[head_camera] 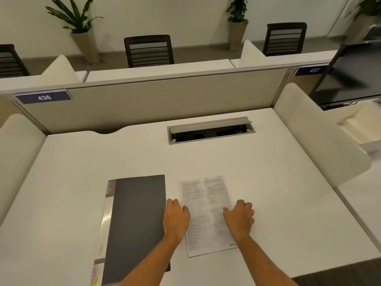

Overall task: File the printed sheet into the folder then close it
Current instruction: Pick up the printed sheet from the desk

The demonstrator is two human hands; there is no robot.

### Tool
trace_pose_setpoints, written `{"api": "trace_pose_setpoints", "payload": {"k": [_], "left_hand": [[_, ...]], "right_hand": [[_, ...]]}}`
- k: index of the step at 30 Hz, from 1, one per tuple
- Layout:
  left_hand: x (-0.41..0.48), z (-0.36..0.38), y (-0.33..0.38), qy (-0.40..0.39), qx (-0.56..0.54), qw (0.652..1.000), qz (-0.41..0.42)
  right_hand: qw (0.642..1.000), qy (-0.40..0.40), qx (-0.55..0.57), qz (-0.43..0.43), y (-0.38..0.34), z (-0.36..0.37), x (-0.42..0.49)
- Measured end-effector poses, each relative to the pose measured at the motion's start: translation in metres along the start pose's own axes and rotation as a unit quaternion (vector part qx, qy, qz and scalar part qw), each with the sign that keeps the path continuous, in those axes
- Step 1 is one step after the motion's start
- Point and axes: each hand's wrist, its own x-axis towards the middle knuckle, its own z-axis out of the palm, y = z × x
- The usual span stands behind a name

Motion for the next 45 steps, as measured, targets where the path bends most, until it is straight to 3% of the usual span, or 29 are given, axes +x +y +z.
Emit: {"api": "trace_pose_setpoints", "payload": {"k": [6,15,21,26,30,33,35,39,42,44,45], "left_hand": [[-0.007,0.024,0.015,-0.01,-0.057,0.997,-0.061],[0.015,0.026,0.025,0.002,-0.223,0.948,-0.229],[0.022,0.021,0.021,-0.005,-0.266,0.93,-0.254],[0.029,0.017,0.014,-0.028,-0.372,0.878,-0.3],[0.029,0.022,0.017,-0.046,-0.318,0.915,-0.244],[0.024,0.024,0.025,-0.021,-0.153,0.971,-0.182],[0.023,0.025,0.03,-0.025,-0.166,0.969,-0.179],[0.017,0.025,0.043,-0.041,-0.345,0.914,-0.211],[0.021,0.02,0.037,-0.025,-0.43,0.854,-0.292],[0.024,0.017,0.029,-0.07,-0.472,0.823,-0.308],[0.024,0.016,0.026,-0.095,-0.475,0.825,-0.289]], "right_hand": [[0.999,-0.041,-0.031,-0.004,-0.008,0.005,0.001],[0.997,-0.063,-0.051,0.005,-0.011,0.003,0.013],[0.996,-0.08,-0.037,0.019,-0.011,0.001,0.019],[0.996,-0.078,-0.027,0.017,-0.01,0.002,0.02],[0.997,-0.071,-0.013,0.012,-0.009,0.005,0.018],[0.998,-0.067,-0.008,0.008,-0.008,0.007,0.018],[0.998,-0.065,-0.006,0.006,-0.007,0.008,0.019],[0.998,-0.064,-0.003,0.007,-0.004,0.011,0.021],[0.998,-0.067,0.0,0.008,-0.002,0.013,0.023],[0.997,-0.072,0.0,0.008,0.0,0.014,0.026],[0.997,-0.075,0.0,0.009,0.001,0.015,0.027]]}}
